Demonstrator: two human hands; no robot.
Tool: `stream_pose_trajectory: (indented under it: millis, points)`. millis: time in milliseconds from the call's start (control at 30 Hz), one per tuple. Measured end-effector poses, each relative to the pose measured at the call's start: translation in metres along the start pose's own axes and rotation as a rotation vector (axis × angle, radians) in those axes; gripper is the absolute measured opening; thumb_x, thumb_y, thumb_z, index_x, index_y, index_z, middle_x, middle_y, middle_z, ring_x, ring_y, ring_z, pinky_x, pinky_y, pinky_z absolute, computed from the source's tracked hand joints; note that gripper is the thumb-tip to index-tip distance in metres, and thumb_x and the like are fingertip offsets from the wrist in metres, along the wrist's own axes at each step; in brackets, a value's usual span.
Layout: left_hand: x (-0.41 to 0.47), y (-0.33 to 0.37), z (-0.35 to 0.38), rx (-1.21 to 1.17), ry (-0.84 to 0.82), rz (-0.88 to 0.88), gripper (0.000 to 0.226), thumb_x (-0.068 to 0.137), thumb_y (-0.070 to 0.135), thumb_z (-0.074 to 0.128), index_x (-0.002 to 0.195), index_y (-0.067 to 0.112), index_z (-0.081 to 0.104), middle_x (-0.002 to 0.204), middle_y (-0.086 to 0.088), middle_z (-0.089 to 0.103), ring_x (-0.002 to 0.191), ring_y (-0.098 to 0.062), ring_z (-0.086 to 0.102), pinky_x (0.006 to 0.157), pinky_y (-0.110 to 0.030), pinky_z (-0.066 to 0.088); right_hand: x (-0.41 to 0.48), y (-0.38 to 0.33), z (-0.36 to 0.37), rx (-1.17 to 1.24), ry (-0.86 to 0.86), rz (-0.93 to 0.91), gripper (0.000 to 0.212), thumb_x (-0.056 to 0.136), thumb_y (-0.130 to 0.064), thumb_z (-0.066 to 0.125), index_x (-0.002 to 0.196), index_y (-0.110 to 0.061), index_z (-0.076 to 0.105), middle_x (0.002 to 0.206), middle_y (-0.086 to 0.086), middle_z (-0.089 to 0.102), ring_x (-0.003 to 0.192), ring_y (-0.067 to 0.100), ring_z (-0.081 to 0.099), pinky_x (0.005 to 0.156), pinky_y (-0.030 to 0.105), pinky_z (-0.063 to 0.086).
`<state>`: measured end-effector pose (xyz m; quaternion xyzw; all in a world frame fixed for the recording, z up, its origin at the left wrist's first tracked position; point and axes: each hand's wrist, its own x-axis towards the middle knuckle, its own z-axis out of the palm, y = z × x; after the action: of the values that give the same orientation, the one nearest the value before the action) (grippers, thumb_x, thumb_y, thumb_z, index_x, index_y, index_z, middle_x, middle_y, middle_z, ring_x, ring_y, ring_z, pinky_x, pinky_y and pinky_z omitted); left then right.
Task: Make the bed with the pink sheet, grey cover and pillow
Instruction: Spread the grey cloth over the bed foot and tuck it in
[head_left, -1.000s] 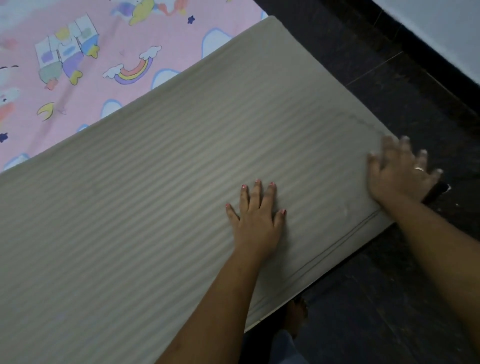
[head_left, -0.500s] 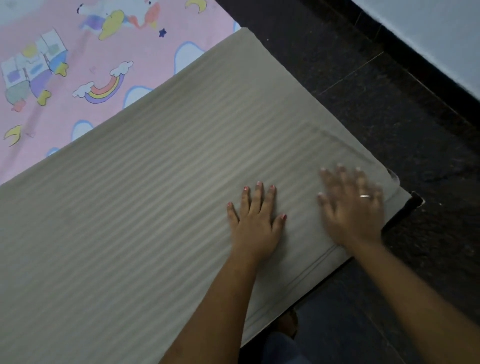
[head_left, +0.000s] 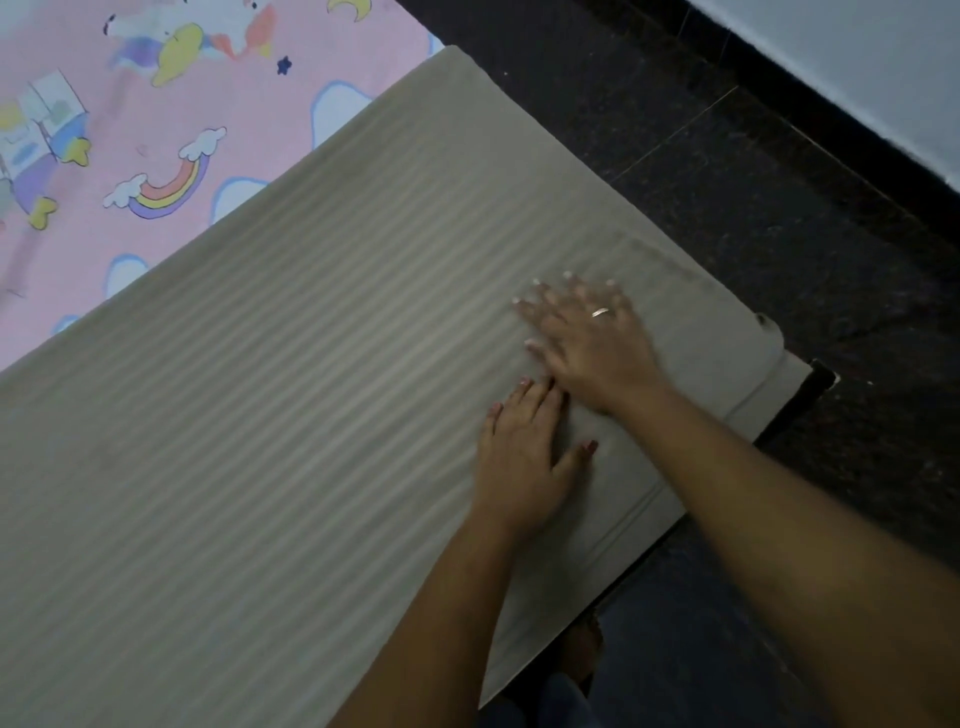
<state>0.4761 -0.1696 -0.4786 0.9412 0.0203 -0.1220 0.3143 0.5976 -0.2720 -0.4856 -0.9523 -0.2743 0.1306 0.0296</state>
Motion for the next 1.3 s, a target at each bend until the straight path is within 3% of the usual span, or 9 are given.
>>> stream_pose_trajectory:
  millis: [133, 267, 433, 600, 700, 800, 933, 1100, 1300]
  points:
    - [0.005, -0.014, -0.017, -0.210, 0.101, -0.002, 0.045, 0.087, 0.027, 0.046, 0.130, 0.017, 0.056, 0.138, -0.001, 0.052, 0.128, -0.018, 0.046, 0.109, -0.031, 0.032, -0.008, 0.079, -0.013, 0.026, 0.037, 0.399, 0.058, 0.095, -0.062, 0.016, 0.149, -0.043, 0.010, 0.158, -0.005, 0.018, 0.144, 0.029, 0.020, 0.113, 0.056, 0.008]
    - [0.006, -0.010, -0.020, -0.092, 0.041, -0.022, 0.049, 0.093, 0.027, 0.052, 0.140, 0.022, 0.043, 0.152, 0.001, 0.033, 0.139, -0.017, 0.029, 0.115, -0.035, 0.024, -0.035, 0.143, -0.025, 0.409, -0.227, 0.992, 0.090, 0.087, -0.075, 0.009, 0.145, -0.012, 0.036, 0.148, 0.021, 0.035, 0.136, 0.040, 0.032, 0.114, 0.053, 0.018]
    - [0.004, -0.001, -0.020, 0.051, -0.127, -0.084, 0.059, 0.099, 0.038, 0.040, 0.151, 0.031, 0.013, 0.160, 0.003, 0.002, 0.147, -0.016, -0.002, 0.117, -0.038, 0.000, -0.034, 0.111, -0.024, 0.573, -0.120, 0.916, 0.079, 0.095, -0.065, 0.012, 0.142, -0.010, 0.040, 0.147, 0.021, 0.036, 0.136, 0.038, 0.032, 0.114, 0.048, 0.019]
    - [0.006, -0.007, -0.025, 0.105, -0.220, -0.081, 0.062, 0.098, 0.048, 0.036, 0.149, 0.040, 0.002, 0.159, 0.006, -0.010, 0.146, -0.015, -0.013, 0.115, -0.043, -0.010, -0.047, 0.143, -0.022, 0.265, -0.486, 1.083, 0.112, 0.074, -0.085, -0.009, 0.148, -0.009, 0.030, 0.155, 0.016, 0.022, 0.145, 0.032, 0.014, 0.117, 0.051, -0.006]
    - [0.010, -0.014, -0.027, 0.122, -0.240, -0.068, 0.068, 0.094, 0.057, 0.037, 0.149, 0.042, -0.002, 0.158, 0.006, -0.016, 0.145, -0.016, -0.018, 0.114, -0.044, -0.014, -0.052, 0.160, -0.032, -0.031, -0.574, 0.920, 0.118, 0.062, -0.086, -0.021, 0.145, -0.026, 0.038, 0.158, 0.002, 0.020, 0.147, 0.026, 0.006, 0.111, 0.064, -0.004]
    - [0.017, -0.027, -0.036, 0.111, -0.193, -0.086, 0.076, 0.091, 0.060, 0.040, 0.149, 0.039, -0.004, 0.158, 0.006, -0.015, 0.145, -0.015, -0.017, 0.114, -0.044, -0.013, -0.020, 0.110, -0.042, 0.039, -0.113, 0.861, 0.059, 0.099, -0.051, 0.017, 0.138, -0.019, 0.048, 0.156, 0.004, 0.023, 0.146, 0.026, 0.009, 0.109, 0.067, -0.007]
    - [0.024, -0.067, -0.060, 0.082, 0.053, -0.241, 0.070, 0.091, 0.058, 0.024, 0.151, 0.031, 0.001, 0.160, 0.004, 0.000, 0.147, -0.017, -0.006, 0.116, -0.047, -0.002, 0.041, -0.026, -0.034, 0.073, 0.374, 0.413, 0.052, 0.092, -0.043, 0.031, 0.124, -0.015, 0.061, 0.144, 0.009, 0.045, 0.136, 0.031, 0.036, 0.108, 0.061, 0.016]
    - [-0.006, -0.170, -0.105, 0.165, 0.345, -0.433, 0.069, 0.086, 0.044, 0.026, 0.151, 0.020, 0.019, 0.157, -0.002, 0.022, 0.146, -0.019, 0.012, 0.115, -0.050, 0.011, 0.065, -0.189, 0.017, 0.024, 0.174, -0.296, 0.055, 0.087, -0.049, 0.032, 0.132, -0.028, 0.056, 0.139, -0.001, 0.054, 0.128, 0.022, 0.050, 0.102, 0.057, 0.036]
    - [-0.050, -0.269, -0.151, 0.285, 0.314, -0.568, 0.072, 0.083, 0.069, 0.007, 0.149, 0.042, 0.009, 0.160, 0.004, 0.005, 0.147, -0.016, -0.001, 0.116, -0.049, 0.002, 0.094, -0.212, 0.039, -0.044, 0.087, -0.312, 0.055, 0.091, -0.057, 0.029, 0.143, -0.040, 0.036, 0.151, -0.005, 0.038, 0.139, 0.021, 0.035, 0.111, 0.052, 0.022]
